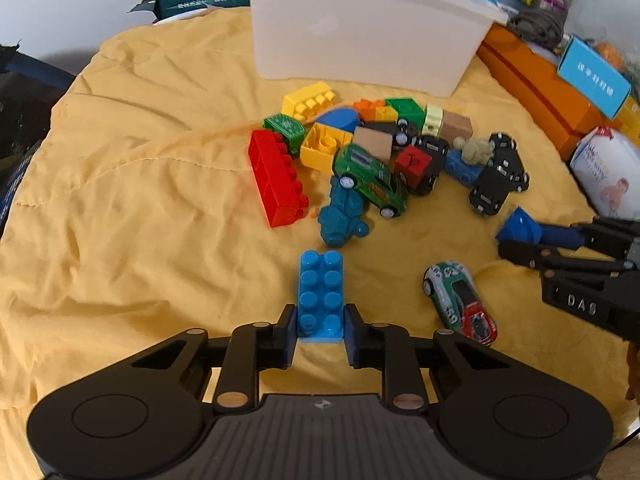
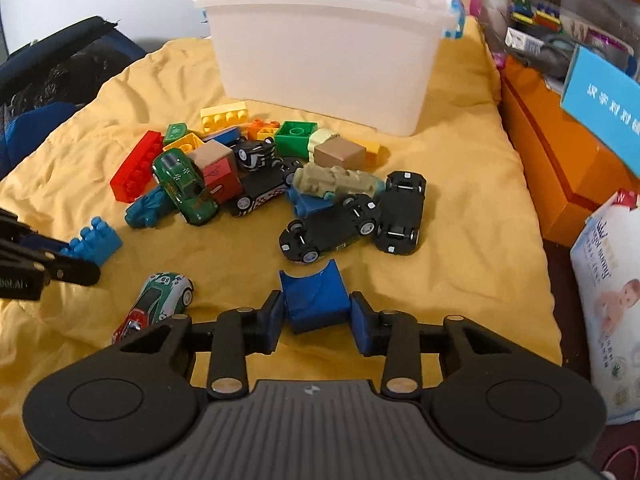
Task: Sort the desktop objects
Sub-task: 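Carry both blue pieces over the white bin and open both tools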
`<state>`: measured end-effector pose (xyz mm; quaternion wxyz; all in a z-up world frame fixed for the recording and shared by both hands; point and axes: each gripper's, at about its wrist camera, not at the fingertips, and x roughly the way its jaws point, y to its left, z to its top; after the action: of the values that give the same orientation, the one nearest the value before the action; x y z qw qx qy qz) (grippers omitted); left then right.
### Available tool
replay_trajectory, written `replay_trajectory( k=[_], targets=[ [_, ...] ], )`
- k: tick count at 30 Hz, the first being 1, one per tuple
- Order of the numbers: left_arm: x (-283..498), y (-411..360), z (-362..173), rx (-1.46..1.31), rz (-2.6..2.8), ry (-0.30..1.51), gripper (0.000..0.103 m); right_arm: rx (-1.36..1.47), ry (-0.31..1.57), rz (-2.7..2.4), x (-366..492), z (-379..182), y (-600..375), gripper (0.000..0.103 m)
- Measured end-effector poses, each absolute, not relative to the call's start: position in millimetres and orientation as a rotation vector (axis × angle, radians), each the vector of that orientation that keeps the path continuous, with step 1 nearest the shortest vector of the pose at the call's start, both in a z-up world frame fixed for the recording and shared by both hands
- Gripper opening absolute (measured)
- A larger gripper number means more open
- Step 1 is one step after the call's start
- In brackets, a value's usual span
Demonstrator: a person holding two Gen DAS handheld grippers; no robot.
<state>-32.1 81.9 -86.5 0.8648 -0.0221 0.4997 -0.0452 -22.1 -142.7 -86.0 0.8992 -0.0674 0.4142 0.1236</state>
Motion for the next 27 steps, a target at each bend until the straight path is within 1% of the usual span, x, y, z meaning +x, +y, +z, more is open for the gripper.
replay_trajectory(
  k=[6,10,19,23,27],
  targets=[
    [-30,83,-52,-0.061,-0.097,0.967,0.027,-0.127,0.83,0.253,-24,-70,-150,0.038],
    [-14,81,-26,-0.054,-0.111,0.903,0.027,-0.106,0.782,0.252,-13,-49,-155,0.038],
    [59,71,43,-0.013,-0.098,0.709,0.027,-0.079,0.59,0.242,44,15,-163,0.038],
    [92,65,57,0.001,-0.097,0.673,0.027,-0.041,0.532,0.219,77,37,-167,0.038],
    [124,62,60,0.01,-0.093,0.672,0.027,-0.036,0.523,0.211,109,43,-166,0.038]
  ],
)
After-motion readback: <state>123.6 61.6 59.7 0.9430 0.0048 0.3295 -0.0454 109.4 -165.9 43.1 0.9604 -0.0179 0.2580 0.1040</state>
